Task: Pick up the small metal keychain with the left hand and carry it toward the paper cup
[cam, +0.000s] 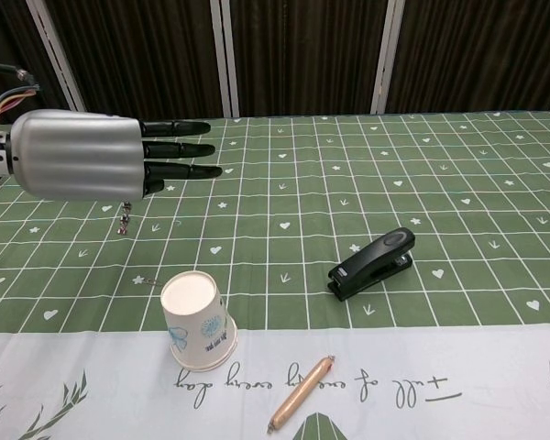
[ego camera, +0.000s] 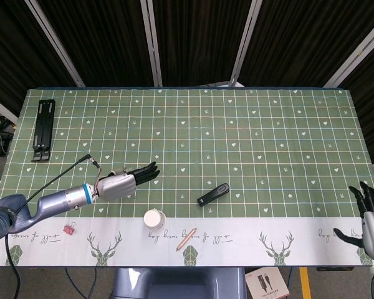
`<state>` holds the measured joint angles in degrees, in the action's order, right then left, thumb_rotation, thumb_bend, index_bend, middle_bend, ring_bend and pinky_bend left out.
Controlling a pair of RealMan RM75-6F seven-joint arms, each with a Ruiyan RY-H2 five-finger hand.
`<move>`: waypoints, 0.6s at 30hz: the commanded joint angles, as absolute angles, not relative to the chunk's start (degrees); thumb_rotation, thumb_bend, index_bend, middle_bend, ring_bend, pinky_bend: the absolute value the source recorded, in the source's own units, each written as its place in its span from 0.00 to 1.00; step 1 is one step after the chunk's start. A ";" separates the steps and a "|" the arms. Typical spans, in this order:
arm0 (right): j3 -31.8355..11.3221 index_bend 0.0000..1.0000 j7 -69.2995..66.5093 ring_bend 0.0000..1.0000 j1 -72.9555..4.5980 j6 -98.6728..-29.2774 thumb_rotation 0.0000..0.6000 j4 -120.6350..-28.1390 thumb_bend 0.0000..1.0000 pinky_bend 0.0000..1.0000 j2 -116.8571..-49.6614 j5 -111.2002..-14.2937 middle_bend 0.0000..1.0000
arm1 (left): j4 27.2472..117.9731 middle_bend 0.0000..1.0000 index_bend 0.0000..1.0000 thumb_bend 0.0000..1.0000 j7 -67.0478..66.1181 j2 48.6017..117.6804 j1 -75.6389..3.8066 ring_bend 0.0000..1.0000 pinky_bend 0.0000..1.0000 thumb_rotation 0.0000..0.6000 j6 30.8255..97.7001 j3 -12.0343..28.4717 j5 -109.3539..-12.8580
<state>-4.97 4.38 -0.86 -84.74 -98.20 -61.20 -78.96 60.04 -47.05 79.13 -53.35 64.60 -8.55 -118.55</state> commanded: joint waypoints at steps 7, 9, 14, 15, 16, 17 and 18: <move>-5.12 0.12 4.66 0.00 -1.02 -84.85 1.00 -98.26 0.05 0.02 -61.49 -79.11 0.00 | 59.11 0.00 0.67 0.45 -51.21 80.74 -52.36 0.00 0.00 1.00 63.59 -8.52 -119.33; -5.15 0.12 4.72 0.00 -1.15 -84.73 1.00 -98.23 0.05 0.02 -61.62 -79.17 0.00 | 59.26 0.00 0.68 0.46 -52.38 80.98 -52.44 0.00 0.00 1.00 63.09 -8.58 -119.75; -5.24 0.12 4.62 0.00 -1.33 -84.60 1.00 -98.00 0.05 0.02 -61.82 -79.18 0.00 | 60.04 0.00 0.68 0.45 -53.97 81.45 -52.25 0.00 0.00 1.00 61.69 -8.04 -119.24; -5.29 0.12 4.49 0.00 -1.38 -84.52 1.00 -97.97 0.05 0.02 -61.83 -79.13 0.00 | 60.04 0.00 0.68 0.45 -54.56 81.69 -52.04 0.00 0.00 1.00 61.33 -7.81 -118.92; -5.32 0.12 4.42 0.00 -1.40 -84.52 1.00 -97.91 0.05 0.02 -61.83 -79.15 0.00 | 59.99 0.00 0.68 0.45 -54.82 81.92 -51.92 0.00 0.00 1.00 60.85 -7.71 -118.63; -5.34 0.12 4.29 0.00 -1.45 -84.51 1.00 -97.84 0.05 0.02 -61.86 -79.23 0.00 | 59.81 0.00 0.68 0.45 -55.35 82.30 -51.77 0.00 0.00 1.00 60.30 -7.60 -118.38; -5.35 0.12 4.19 0.00 -1.49 -84.52 1.00 -97.80 0.05 0.02 -61.88 -79.33 0.00 | 59.74 0.00 0.68 0.45 -55.68 82.55 -51.64 0.00 0.00 1.00 60.02 -7.50 -118.19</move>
<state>-5.34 4.24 -1.46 -84.52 -97.84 -61.87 -79.28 59.87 -55.07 82.07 -51.93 60.61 -7.76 -118.62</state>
